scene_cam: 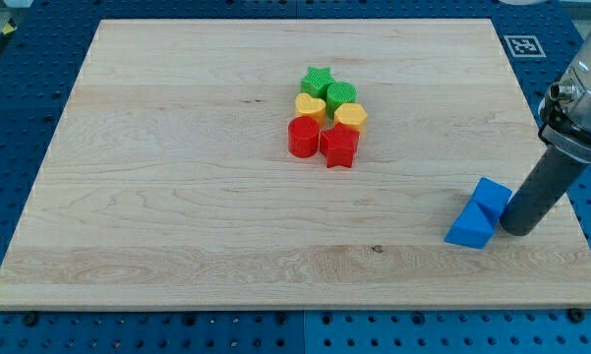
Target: Separate the blue blocks from each other
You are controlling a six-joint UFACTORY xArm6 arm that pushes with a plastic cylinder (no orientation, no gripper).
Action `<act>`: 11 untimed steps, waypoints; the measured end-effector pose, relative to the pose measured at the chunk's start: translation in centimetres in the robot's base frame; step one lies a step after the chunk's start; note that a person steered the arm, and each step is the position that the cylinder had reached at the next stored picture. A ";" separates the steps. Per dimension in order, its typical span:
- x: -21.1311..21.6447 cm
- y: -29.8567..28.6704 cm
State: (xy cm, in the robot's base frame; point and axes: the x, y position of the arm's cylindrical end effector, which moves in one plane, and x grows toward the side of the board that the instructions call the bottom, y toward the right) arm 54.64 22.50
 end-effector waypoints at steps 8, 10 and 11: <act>-2.7 -14.9; -1.9 -20.2; -1.7 -18.5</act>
